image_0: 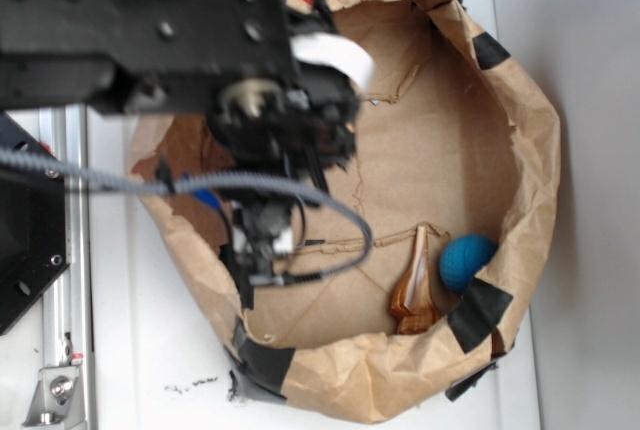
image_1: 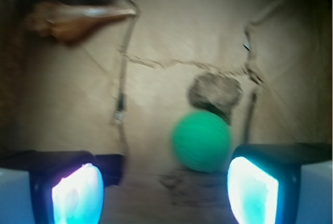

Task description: Grab the green ball.

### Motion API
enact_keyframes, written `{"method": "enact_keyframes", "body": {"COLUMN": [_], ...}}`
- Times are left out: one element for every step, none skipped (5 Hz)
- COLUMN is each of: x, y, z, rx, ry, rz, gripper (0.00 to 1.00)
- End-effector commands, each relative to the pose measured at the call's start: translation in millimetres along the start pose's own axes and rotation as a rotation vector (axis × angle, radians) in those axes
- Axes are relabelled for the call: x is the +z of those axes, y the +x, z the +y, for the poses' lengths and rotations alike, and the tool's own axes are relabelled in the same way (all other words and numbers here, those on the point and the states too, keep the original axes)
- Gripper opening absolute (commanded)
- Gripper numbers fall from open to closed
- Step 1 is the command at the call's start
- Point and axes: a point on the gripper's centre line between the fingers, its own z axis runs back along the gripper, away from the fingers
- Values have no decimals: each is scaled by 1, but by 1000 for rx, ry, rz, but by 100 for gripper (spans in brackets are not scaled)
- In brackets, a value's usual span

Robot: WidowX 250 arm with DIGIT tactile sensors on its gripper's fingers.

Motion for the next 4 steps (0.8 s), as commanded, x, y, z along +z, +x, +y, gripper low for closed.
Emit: {"method": "enact_keyframes", "body": {"x": [3,1,-7,-20], "y": [15,20,18,19], "z": [33,40,43,52], "rx": [66,69,71,46], "ry": [-6,3,20,36], "rz": [-35,-36,-37,-74], "gripper": [100,100,100,100]}}
